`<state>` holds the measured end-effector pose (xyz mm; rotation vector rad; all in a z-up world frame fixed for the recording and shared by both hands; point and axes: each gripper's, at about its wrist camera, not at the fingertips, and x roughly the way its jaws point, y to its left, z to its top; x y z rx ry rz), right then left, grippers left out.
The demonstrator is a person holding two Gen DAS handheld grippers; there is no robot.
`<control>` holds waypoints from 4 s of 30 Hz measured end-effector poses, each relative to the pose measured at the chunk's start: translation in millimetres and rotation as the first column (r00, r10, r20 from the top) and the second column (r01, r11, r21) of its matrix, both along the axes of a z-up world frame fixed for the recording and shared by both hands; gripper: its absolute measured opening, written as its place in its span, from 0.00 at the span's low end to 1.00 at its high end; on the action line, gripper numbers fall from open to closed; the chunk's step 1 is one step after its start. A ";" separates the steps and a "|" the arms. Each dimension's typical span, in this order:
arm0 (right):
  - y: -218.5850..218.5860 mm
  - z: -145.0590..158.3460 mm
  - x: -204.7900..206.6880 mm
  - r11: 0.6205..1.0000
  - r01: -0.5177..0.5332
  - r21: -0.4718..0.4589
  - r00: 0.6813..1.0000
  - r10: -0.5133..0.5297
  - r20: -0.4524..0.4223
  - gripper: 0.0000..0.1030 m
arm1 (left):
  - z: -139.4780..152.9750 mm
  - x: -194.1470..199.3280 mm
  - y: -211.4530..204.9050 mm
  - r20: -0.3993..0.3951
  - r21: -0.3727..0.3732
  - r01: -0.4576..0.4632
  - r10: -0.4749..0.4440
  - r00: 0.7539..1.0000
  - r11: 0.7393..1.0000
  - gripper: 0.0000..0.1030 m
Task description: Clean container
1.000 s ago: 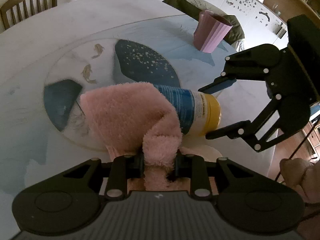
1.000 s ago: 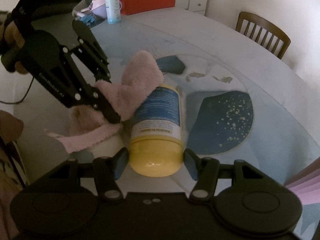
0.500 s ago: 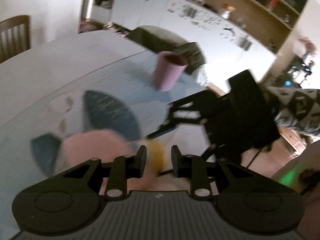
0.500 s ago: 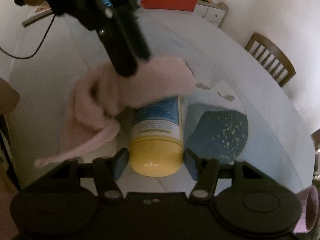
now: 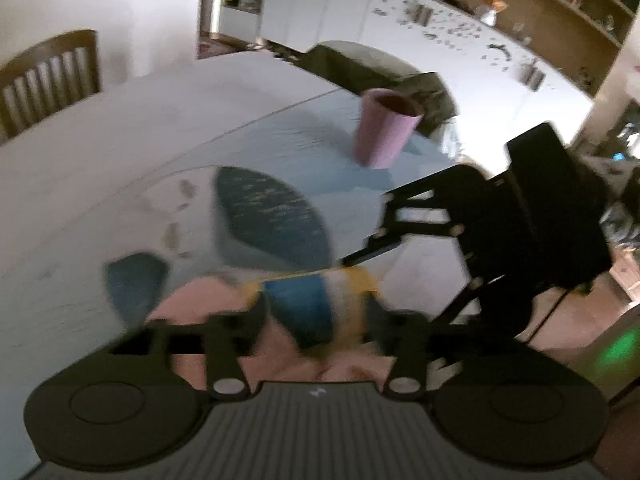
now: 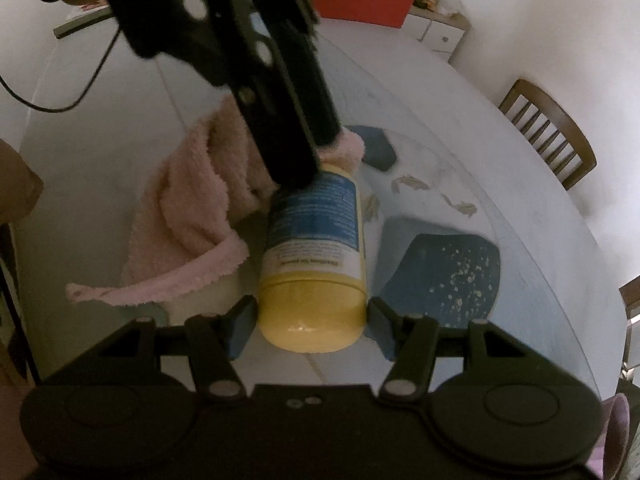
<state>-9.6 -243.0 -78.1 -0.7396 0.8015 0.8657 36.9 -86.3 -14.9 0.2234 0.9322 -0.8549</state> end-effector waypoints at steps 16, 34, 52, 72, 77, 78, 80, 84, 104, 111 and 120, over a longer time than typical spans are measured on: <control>2.1 0.1 -0.7 1.000 0.002 -0.004 1.000 -0.002 -0.006 0.59 | -64.0 19.6 5.1 -0.098 0.113 -0.061 0.072 0.993 0.992 0.32; 1.9 -0.4 -2.6 0.999 -0.024 -0.023 1.000 0.024 0.009 0.59 | -9.3 -1.5 -56.0 -0.032 0.006 0.150 -0.150 0.988 0.989 0.20; -27.5 15.5 12.3 0.981 0.132 0.145 0.982 -0.109 -0.155 0.61 | -37.7 21.0 7.9 -0.194 -0.048 -0.085 0.074 0.978 0.995 0.19; -6.8 -0.6 18.2 0.963 0.194 0.185 0.958 -0.146 -0.248 0.59 | -4.5 -10.9 -6.2 -0.126 -0.075 -0.005 -0.004 0.992 0.997 0.20; 8.0 2.8 1.6 0.990 0.078 0.120 0.991 -0.063 -0.120 0.59 | 3.1 -14.8 -41.3 -0.080 -0.047 0.120 -0.124 0.989 0.992 0.20; 11.0 3.5 -2.3 0.993 0.053 0.106 0.994 -0.043 -0.097 0.59 | 1.1 -14.9 -45.0 -0.075 -0.030 0.134 -0.136 0.988 0.991 0.20; 15.1 3.8 -7.9 0.996 0.020 0.082 0.998 -0.015 -0.067 0.59 | -6.5 -11.4 -48.4 -0.085 -0.009 0.134 -0.135 0.987 0.991 0.20; 17.6 3.4 -12.4 0.998 -0.001 0.060 0.999 0.004 -0.044 0.59 | -18.9 -0.8 -34.4 -0.125 -0.001 0.075 -0.075 0.989 0.997 0.19; 17.3 2.3 -10.8 0.999 -0.025 0.038 0.999 0.026 -0.045 0.59 | -35.3 16.1 43.0 -0.114 0.129 -0.161 0.176 0.978 0.979 0.19; 18.5 1.2 -7.2 0.999 -0.017 0.032 0.999 0.018 -0.033 0.59 | -4.3 -3.0 22.4 -0.076 0.030 -0.033 0.035 0.997 0.999 0.20; 22.5 0.2 -4.0 0.999 -0.025 0.031 0.999 0.025 -0.023 0.59 | 5.6 -14.4 -29.0 -0.077 -0.045 0.084 -0.087 0.993 0.995 0.20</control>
